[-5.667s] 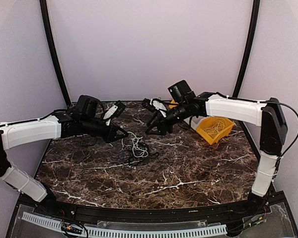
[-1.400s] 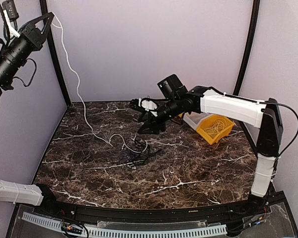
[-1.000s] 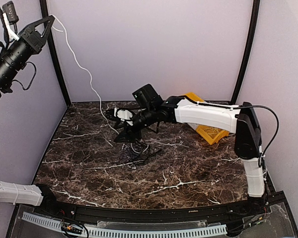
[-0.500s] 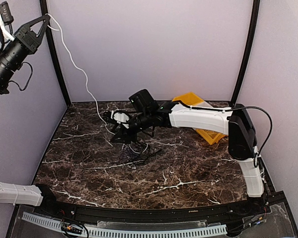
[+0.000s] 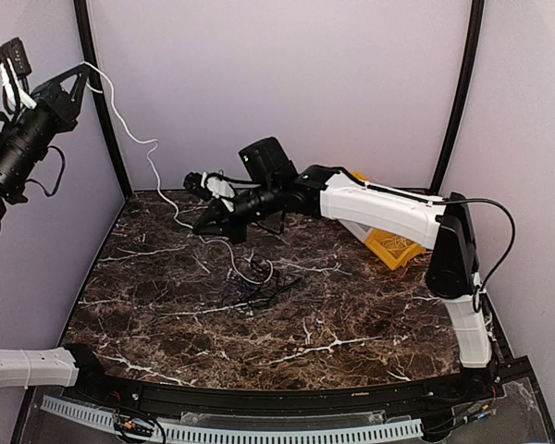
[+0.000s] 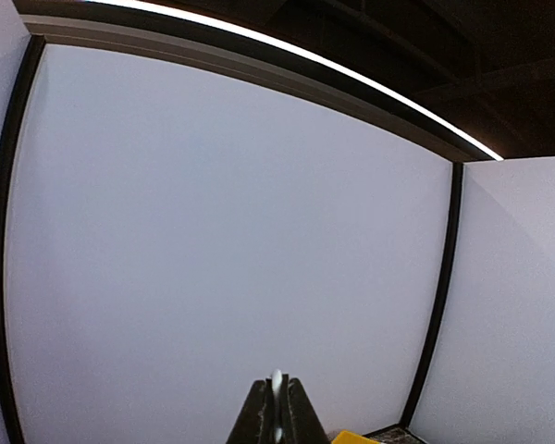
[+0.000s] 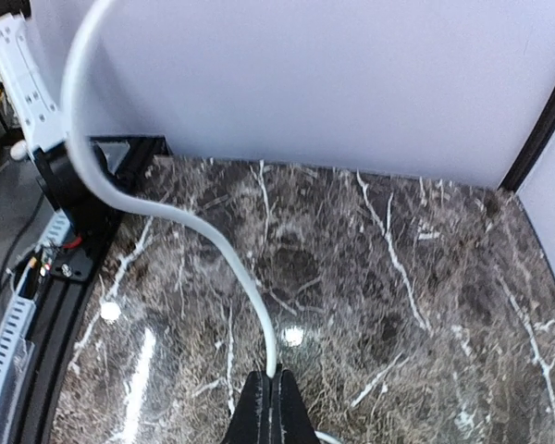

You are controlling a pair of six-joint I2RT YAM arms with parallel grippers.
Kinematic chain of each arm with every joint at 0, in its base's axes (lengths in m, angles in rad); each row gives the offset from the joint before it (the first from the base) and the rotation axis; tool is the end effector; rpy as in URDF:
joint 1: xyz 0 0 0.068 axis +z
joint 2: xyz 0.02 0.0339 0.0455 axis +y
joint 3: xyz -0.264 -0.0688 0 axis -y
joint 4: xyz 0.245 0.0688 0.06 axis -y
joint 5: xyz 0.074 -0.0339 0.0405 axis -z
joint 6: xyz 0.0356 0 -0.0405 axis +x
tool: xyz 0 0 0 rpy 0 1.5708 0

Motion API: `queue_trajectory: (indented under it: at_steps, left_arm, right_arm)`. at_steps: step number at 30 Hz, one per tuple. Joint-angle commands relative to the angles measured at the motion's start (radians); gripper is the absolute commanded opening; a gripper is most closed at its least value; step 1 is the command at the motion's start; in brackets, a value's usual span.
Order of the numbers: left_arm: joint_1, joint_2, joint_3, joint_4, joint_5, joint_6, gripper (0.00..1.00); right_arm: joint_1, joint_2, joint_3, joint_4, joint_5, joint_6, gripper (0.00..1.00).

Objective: Untangle the cables

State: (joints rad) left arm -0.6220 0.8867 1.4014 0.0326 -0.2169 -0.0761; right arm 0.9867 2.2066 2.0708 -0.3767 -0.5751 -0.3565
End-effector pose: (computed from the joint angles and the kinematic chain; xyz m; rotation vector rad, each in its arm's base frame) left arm 0.1099 -0.0694 0.5475 0.0855 1.0476 -0.5228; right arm 0.2696 0.4429 0.3013 -1.5982 1.4243 0.9754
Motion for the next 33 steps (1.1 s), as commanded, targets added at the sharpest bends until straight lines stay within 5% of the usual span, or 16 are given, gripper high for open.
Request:
queue_trajectory:
  at_steps: [1, 2, 6, 20, 24, 26, 27, 30, 33]
  left_arm:
    - [0.001, -0.046, -0.189, 0.062, -0.226, 0.041, 0.16]
    - [0.001, -0.061, -0.253, 0.066, -0.261, 0.043, 0.28]
    - [0.001, -0.072, -0.379, 0.015, -0.321, 0.02, 0.43]
    - [0.001, -0.086, -0.537, -0.054, -0.226, -0.108, 0.54]
    - [0.001, -0.089, -0.586, -0.01, -0.018, -0.093, 0.58]
    - [0.001, -0.11, -0.639, 0.034, 0.177, -0.099, 0.76]
    - [0.0, -0.12, -0.664, 0.094, 0.306, -0.108, 0.93]
    - [-0.001, -0.169, -0.803, 0.253, 0.445, -0.204, 0.98]
    - [-0.021, -0.183, -0.886, 0.378, 0.482, -0.244, 0.93]
  right_arm:
    - [0.013, -0.159, 0.176, -0.022, -0.109, 0.065, 0.0]
    - [0.013, -0.172, 0.206, -0.034, -0.136, 0.064, 0.0]
    - [-0.009, -0.191, 0.226, -0.041, -0.265, 0.097, 0.0]
    - [-0.059, -0.176, 0.393, -0.013, -0.404, 0.142, 0.0]
    - [-0.076, -0.179, 0.436, -0.042, -0.36, 0.079, 0.0]
    - [-0.093, -0.185, 0.409, -0.033, -0.33, 0.071, 0.0]
    - [-0.101, -0.188, 0.389, -0.032, -0.321, 0.067, 0.0]
    - [-0.117, -0.203, 0.337, -0.025, -0.332, 0.071, 0.0]
    - [-0.123, -0.215, 0.306, -0.017, -0.327, 0.074, 0.0]
